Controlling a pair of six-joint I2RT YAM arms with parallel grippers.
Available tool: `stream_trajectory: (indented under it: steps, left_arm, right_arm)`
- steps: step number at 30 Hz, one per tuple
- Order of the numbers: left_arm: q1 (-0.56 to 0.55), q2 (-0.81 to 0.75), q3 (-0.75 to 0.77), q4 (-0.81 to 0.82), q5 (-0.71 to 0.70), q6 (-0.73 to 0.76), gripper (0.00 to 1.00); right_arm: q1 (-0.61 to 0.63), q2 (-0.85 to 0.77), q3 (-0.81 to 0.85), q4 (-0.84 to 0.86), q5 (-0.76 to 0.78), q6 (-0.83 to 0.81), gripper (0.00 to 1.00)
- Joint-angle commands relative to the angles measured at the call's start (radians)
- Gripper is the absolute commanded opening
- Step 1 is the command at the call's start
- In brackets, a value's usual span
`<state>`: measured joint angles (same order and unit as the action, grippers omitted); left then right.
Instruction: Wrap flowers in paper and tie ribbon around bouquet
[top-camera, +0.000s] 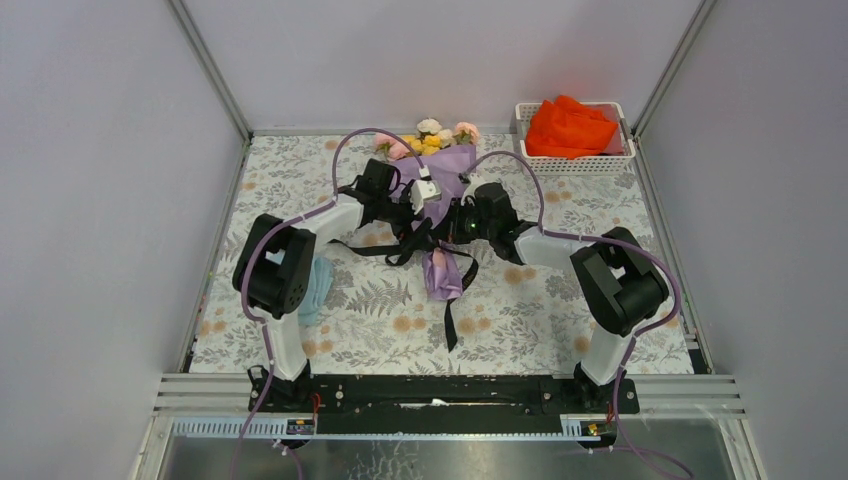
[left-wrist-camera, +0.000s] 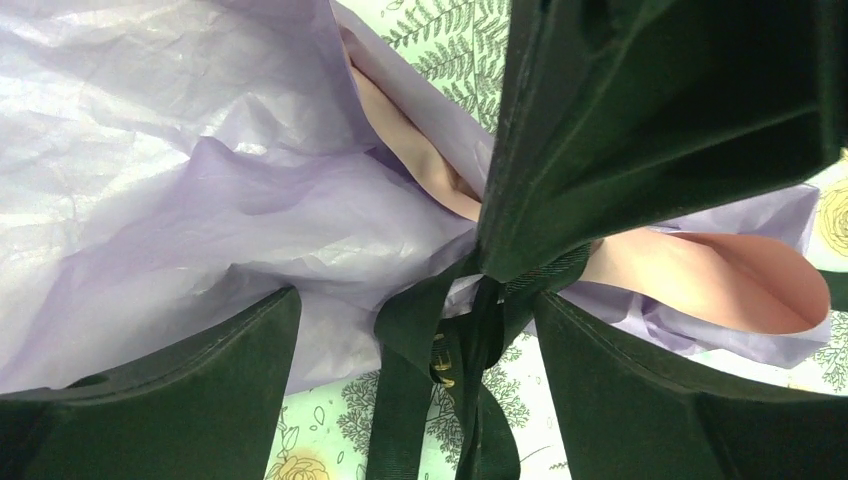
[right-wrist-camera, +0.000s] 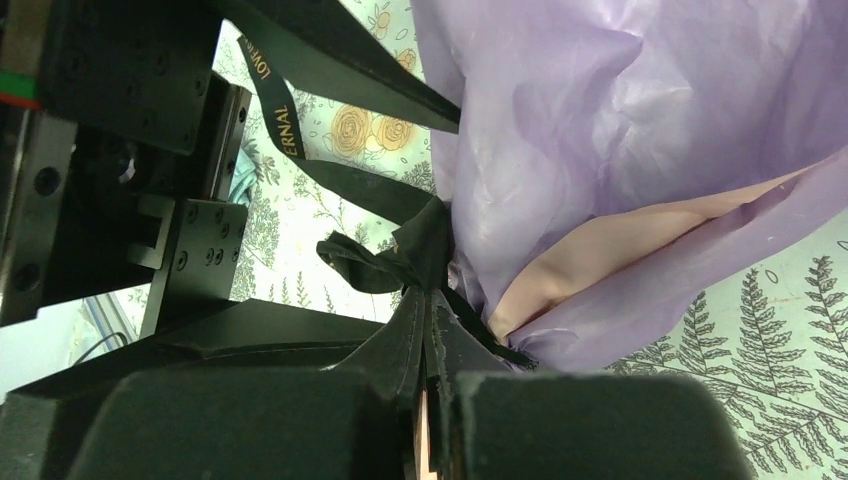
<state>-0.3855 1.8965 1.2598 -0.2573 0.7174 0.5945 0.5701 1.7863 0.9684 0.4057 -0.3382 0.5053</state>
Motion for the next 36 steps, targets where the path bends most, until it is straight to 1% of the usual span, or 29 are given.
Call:
stream_trajectory:
  steps: [1, 3, 5, 8, 12, 16, 18, 22, 26, 28, 33, 36]
  left_arm:
    - [-0.012, 0.007, -0.005, 0.059, 0.063, -0.020, 0.89]
    - [-0.021, 0.012, -0.007, 0.063, 0.054, -0.028, 0.83]
    - [-0.024, 0.017, -0.011, 0.078, 0.056, -0.053, 0.79]
    - [-0.029, 0.022, -0.015, 0.081, 0.067, -0.065, 0.79]
    - [-0.044, 0.027, -0.029, 0.093, 0.061, -0.072, 0.81]
    - [-0.057, 0.034, -0.035, 0.119, 0.041, -0.100, 0.77]
    - [-0.059, 0.036, -0.036, 0.121, 0.046, -0.105, 0.70]
    - [-0.059, 0.034, -0.041, 0.128, 0.029, -0.116, 0.38]
    - [-0.059, 0.023, -0.042, 0.137, -0.006, -0.126, 0.11]
    - [-0.059, 0.014, -0.048, 0.162, -0.042, -0.139, 0.00]
    - [-0.060, -0.004, -0.071, 0.250, -0.169, -0.189, 0.00]
    - [-0.061, -0.009, -0.092, 0.296, -0.210, -0.200, 0.00]
  right_arm:
    - [-0.010, -0.046, 0.004, 0.069, -0.008, 0.025, 0.00]
    - [-0.010, -0.047, 0.004, 0.071, -0.007, 0.028, 0.00]
    - [-0.010, -0.050, 0.001, 0.074, -0.007, 0.031, 0.00]
    - [-0.012, -0.054, -0.003, 0.076, 0.001, 0.034, 0.00]
    - [-0.012, -0.051, 0.001, 0.076, 0.001, 0.038, 0.00]
    - [-0.015, -0.047, 0.000, 0.078, 0.005, 0.046, 0.00]
    - [-0.019, -0.049, -0.004, 0.077, 0.009, 0.053, 0.00]
    - [-0.030, -0.060, -0.018, 0.072, 0.015, 0.051, 0.00]
    - [-0.044, -0.074, -0.026, 0.045, 0.012, 0.034, 0.00]
    - [-0.048, -0.083, -0.028, 0.025, 0.008, 0.011, 0.00]
    - [-0.056, -0.087, -0.011, -0.043, -0.070, -0.047, 0.00]
    - [-0.056, -0.066, 0.024, -0.101, -0.197, -0.094, 0.00]
